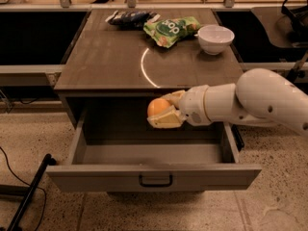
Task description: Place orange into top drawer
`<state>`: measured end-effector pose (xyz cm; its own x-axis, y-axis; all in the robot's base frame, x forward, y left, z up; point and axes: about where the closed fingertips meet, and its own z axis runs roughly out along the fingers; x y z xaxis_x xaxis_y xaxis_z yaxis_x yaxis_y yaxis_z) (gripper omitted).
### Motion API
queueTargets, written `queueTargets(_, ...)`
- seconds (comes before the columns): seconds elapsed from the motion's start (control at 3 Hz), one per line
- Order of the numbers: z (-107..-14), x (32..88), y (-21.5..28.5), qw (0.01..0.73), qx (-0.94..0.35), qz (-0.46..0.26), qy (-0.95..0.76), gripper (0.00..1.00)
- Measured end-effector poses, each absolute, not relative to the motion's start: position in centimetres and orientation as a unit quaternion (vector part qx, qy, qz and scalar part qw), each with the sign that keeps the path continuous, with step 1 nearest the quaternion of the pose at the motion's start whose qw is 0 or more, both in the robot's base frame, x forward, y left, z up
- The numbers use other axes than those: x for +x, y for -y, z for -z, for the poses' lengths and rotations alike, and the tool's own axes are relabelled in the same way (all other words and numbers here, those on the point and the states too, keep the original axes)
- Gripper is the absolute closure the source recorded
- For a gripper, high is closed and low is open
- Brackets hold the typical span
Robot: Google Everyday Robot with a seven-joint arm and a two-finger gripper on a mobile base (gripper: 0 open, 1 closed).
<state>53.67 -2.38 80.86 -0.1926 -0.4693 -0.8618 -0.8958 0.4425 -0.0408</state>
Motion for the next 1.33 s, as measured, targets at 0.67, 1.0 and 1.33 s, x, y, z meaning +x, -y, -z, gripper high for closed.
queueTargets(0.67,-74.0,52.2,0.4,0.400,-0.454,-0.260,-0.752,1.00)
queueTargets(1.0,-71.8,53.0,-0.9,0.392,-0.454,-0.258,-0.758,1.00)
queueTargets(1.33,-70.0,54.2,-2.1,0.384,-0.448,-0.252,-0.767,0.81)
